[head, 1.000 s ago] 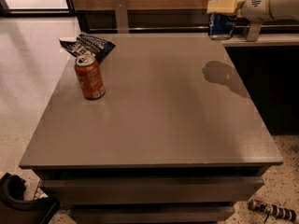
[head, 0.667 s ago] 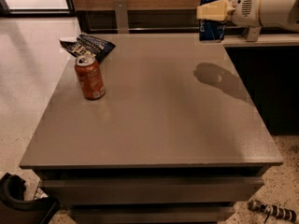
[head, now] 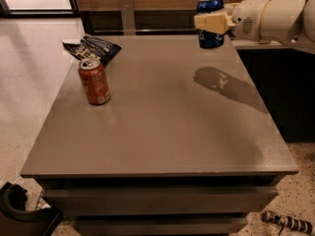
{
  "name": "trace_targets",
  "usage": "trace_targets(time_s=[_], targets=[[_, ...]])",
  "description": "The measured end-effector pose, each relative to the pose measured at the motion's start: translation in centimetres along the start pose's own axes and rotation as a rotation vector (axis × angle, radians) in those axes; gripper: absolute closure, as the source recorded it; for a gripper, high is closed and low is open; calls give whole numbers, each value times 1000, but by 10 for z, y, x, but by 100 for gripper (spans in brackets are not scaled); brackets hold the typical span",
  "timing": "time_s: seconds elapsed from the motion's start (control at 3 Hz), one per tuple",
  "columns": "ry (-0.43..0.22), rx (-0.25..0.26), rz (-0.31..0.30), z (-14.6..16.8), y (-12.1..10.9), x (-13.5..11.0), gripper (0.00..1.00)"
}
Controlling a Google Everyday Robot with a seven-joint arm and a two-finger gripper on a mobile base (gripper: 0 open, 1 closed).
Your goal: Place pepsi can upright
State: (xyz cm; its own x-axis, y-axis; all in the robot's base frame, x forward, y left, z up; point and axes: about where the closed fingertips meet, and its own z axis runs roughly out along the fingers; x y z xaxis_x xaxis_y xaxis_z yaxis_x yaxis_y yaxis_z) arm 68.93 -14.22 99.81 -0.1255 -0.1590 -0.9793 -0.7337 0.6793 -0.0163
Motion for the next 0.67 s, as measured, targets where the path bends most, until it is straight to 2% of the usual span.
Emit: trace_targets(time_s=[0.33,0.67], targets=[[-40,-53,-154,10,3,1,100],[-45,-56,-240,13,5,0,100]])
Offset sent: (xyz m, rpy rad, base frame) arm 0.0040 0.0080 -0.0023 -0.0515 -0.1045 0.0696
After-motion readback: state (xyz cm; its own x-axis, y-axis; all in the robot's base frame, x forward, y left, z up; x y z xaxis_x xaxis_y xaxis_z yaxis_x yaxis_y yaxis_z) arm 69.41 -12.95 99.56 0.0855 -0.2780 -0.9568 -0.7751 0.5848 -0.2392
